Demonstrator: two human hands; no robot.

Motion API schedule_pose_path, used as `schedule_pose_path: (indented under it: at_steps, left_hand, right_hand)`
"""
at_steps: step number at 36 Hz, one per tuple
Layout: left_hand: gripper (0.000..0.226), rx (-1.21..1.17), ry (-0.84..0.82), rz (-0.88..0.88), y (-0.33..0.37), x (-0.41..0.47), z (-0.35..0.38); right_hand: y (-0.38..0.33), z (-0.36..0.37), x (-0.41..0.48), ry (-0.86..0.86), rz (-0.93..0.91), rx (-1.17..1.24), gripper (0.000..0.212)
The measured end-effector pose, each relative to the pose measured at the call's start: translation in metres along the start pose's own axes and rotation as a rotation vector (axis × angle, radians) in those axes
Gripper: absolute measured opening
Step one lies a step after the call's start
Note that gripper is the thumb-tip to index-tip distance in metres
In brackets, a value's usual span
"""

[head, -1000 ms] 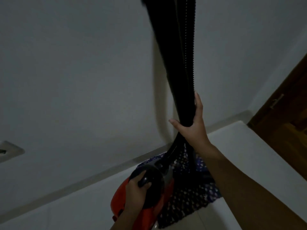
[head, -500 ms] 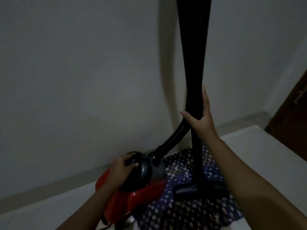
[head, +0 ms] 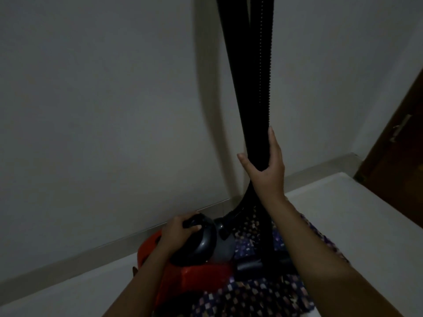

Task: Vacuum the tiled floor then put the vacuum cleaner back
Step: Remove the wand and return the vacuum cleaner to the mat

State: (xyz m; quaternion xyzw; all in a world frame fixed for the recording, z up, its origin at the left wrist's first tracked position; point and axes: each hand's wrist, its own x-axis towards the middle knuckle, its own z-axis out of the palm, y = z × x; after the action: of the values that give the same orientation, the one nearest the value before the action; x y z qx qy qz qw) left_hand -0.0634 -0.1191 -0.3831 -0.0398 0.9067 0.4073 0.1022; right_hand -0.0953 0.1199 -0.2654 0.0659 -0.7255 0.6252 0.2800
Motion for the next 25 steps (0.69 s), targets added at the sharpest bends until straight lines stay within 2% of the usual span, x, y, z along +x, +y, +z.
schedule_pose_path:
  at_steps: [2, 7, 11, 15, 20, 25]
  left_hand:
    - [0.064, -0.022, -0.006, 0.006, -0.002, 0.002, 0.001]
    - [0.048, -0.082, -0.044, 0.007, -0.010, 0.008, 0.002]
    - [0.061, -0.099, -0.028, 0.018, -0.017, 0.012, 0.007]
    - [0.058, -0.078, -0.031, 0.015, -0.020, 0.015, 0.008]
    - [0.049, -0.084, -0.040, 0.024, -0.028, 0.020, 0.012]
    - [0.070, -0.095, -0.030, 0.014, -0.019, 0.014, 0.012]
  right_hand:
    - [-0.002, 0.004, -0.004, 0.037, 0.005, -0.010, 0.084]
    - [-0.003, 0.013, -0.011, 0.072, -0.006, -0.060, 0.078]
    - [-0.002, 0.015, -0.014, 0.102, -0.075, -0.060, 0.061]
    - [-0.004, 0.015, -0.018, 0.040, -0.080, 0.009, 0.047]
    - [-0.009, 0.020, -0.029, -0.072, -0.081, 0.059, 0.050]
    - [-0.016, 0.028, -0.040, -0.160, -0.182, 0.051, 0.059]
